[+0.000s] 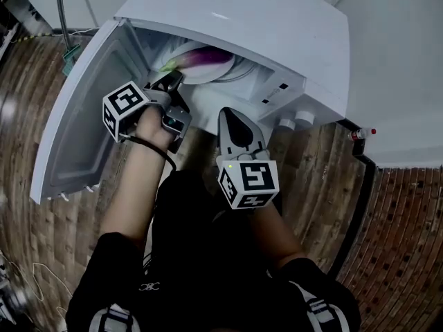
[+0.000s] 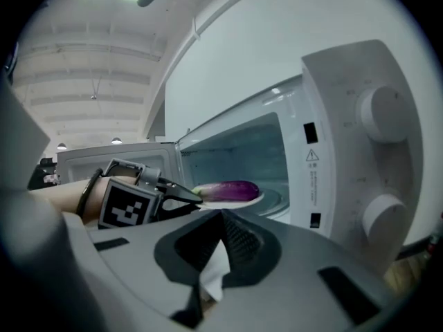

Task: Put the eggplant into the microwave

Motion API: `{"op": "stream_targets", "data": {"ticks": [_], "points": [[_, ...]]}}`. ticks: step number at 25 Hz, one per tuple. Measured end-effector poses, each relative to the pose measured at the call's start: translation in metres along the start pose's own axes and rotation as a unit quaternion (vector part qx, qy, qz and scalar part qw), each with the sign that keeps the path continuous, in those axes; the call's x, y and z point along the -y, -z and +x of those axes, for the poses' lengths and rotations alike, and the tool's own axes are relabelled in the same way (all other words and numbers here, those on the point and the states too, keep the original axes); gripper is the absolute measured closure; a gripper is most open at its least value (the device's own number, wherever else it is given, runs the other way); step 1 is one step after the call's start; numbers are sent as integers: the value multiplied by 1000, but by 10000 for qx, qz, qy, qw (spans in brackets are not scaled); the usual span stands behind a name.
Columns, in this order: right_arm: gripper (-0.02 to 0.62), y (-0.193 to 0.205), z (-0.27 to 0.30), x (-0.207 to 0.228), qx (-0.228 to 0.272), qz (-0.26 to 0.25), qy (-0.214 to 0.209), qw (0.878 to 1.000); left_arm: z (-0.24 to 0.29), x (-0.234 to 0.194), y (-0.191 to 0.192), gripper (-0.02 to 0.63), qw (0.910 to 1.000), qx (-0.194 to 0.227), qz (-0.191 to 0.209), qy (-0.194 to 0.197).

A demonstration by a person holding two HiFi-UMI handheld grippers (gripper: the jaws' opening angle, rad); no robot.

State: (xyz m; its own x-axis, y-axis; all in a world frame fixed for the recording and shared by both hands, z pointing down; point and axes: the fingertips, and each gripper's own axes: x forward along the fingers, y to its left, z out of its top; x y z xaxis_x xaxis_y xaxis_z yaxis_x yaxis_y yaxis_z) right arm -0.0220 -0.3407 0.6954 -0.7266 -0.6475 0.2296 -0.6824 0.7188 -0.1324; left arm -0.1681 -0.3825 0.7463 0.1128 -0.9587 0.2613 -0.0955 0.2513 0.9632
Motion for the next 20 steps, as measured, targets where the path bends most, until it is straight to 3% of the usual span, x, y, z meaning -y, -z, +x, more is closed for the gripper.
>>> {"op": "stream_targets", "data": {"ticks": [10,15,20], "points": [[586,6,-11,25,19,41,447,9990,31,9,2,583,9992,-48,338,-185],[586,5,-18,27,36,97,498,9987,45,14,1,584,9959,-87,782,-451],[586,5,-21,26,13,145,467,9988,57,22,-4,584,9863,-19,1493,-696]]}}
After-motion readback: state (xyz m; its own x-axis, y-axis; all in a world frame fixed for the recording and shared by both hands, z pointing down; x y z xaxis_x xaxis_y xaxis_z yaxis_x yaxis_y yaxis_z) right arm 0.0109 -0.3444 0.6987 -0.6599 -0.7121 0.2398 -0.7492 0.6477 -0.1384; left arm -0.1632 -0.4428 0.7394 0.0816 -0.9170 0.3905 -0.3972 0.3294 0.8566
